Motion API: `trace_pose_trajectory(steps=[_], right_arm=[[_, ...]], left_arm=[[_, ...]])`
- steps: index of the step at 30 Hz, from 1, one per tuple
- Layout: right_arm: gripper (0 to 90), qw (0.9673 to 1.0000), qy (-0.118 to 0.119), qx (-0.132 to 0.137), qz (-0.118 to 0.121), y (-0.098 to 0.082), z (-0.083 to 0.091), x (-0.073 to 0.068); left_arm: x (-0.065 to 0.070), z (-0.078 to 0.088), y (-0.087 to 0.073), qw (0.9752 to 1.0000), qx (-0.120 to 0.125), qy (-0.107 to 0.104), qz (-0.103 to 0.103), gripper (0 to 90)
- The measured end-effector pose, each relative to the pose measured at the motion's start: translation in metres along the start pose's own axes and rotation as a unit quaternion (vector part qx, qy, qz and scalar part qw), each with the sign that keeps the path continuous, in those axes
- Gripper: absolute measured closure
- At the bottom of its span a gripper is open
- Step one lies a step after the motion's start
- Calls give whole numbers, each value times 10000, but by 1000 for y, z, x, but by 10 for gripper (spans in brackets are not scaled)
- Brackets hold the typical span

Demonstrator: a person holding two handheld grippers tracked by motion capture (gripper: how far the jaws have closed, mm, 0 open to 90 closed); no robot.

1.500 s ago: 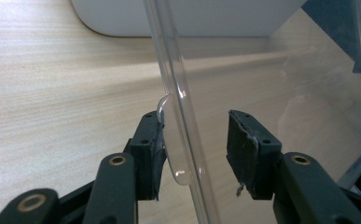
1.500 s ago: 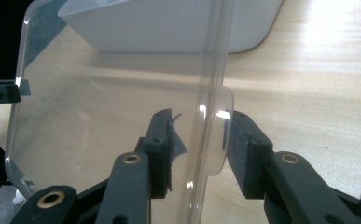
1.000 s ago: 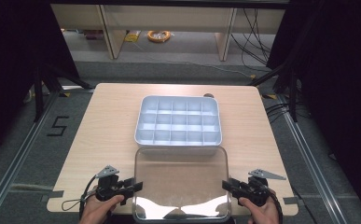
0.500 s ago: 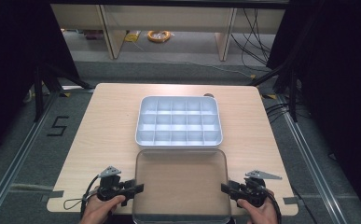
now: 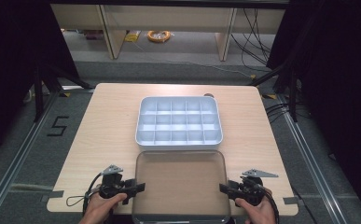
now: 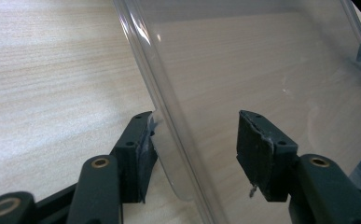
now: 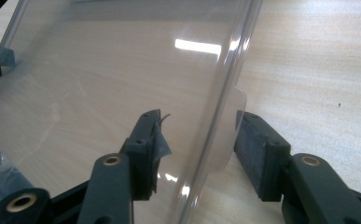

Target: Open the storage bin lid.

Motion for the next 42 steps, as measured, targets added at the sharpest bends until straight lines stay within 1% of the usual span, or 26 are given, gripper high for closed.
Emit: trace_pose_trajectory(steps=[2,4,5,6,8,9,11,12,13,14,15,17,18,19,20,21,22,25,26,27,30,32,35,36,39,42], right_arm=[[510,9995,-177,42,253,2,-3,2],[508,9997,-164,-111,116,1,-2,-3],[515,9995,-167,-78,267,1,-3,-1],[528,9999,-112,-101,23,0,-4,-4],[523,9999,-94,-47,36,1,-4,-3],[518,9996,-156,55,213,3,-4,1],[518,9996,-176,102,210,5,-3,3],[518,9998,-189,30,31,5,-1,1],[518,9996,-183,113,207,6,-1,3],[516,9999,-91,125,38,6,-1,0],[511,9995,-162,159,238,7,-1,3],[500,9997,-125,181,111,8,-1,-1],[492,9997,-130,176,107,9,-1,-1],[483,9990,-153,257,329,11,0,3],[471,9993,-85,295,208,12,1,0],[459,9980,-165,413,452,14,0,4],[445,9987,-37,457,229,16,2,-1],[411,9966,-89,650,507,22,5,3],[405,9968,-42,666,436,23,6,2],[401,9948,-140,772,656,26,6,6],[382,9956,-24,823,454,28,9,4],[371,9942,-32,899,587,30,10,7],[350,9930,-51,944,705,31,13,7],[345,9939,-37,903,626,30,15,5],[328,9905,-41,1071,862,31,17,2],[312,9897,45,1071,950,30,21,-2]], left_arm=[[0,-1,1,10000,17,18,-8,470],[-1,-1,2,9999,49,71,-60,458],[-2,0,2,9999,73,93,16,452],[-3,0,2,9999,96,75,62,444],[-4,1,2,9998,139,143,62,423],[-4,1,2,9997,153,154,72,402],[-5,2,2,9998,100,161,50,367],[-4,1,3,9996,182,188,139,364],[-5,1,3,9994,227,212,140,359],[-6,2,4,9993,252,236,141,356],[-7,3,5,9991,293,254,145,354],[-7,6,7,9990,340,259,120,354],[-7,8,7,9990,368,255,85,353],[-7,11,8,9989,400,244,61,353],[-6,11,10,9987,452,227,41,351],[-6,13,11,9985,509,211,-20,347],[-5,14,12,9983,545,208,-51,341],[-3,16,15,9981,582,114,-190,337],[-3,16,15,9982,555,102,-220,333],[-2,16,15,9980,579,104,-223,329],[-1,16,14,9983,531,35,-254,307],[1,17,16,9978,571,-37,-338,292],[6,20,17,9967,617,-88,-520,274],[8,21,17,9959,629,-113,-640,272],[13,24,17,9938,690,-138,-864,254],[17,28,15,9924,706,-219,-987,235]])
Point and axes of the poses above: each handheld gripper's, and its own axes: z roughly backward along the jaws, y roughly out of its top, x roughly to its right, the point moved 5 cm from there along -z, roughly forward along the jaws, and after that the axes turned 3 degrees about z, right-handed, at the moved point
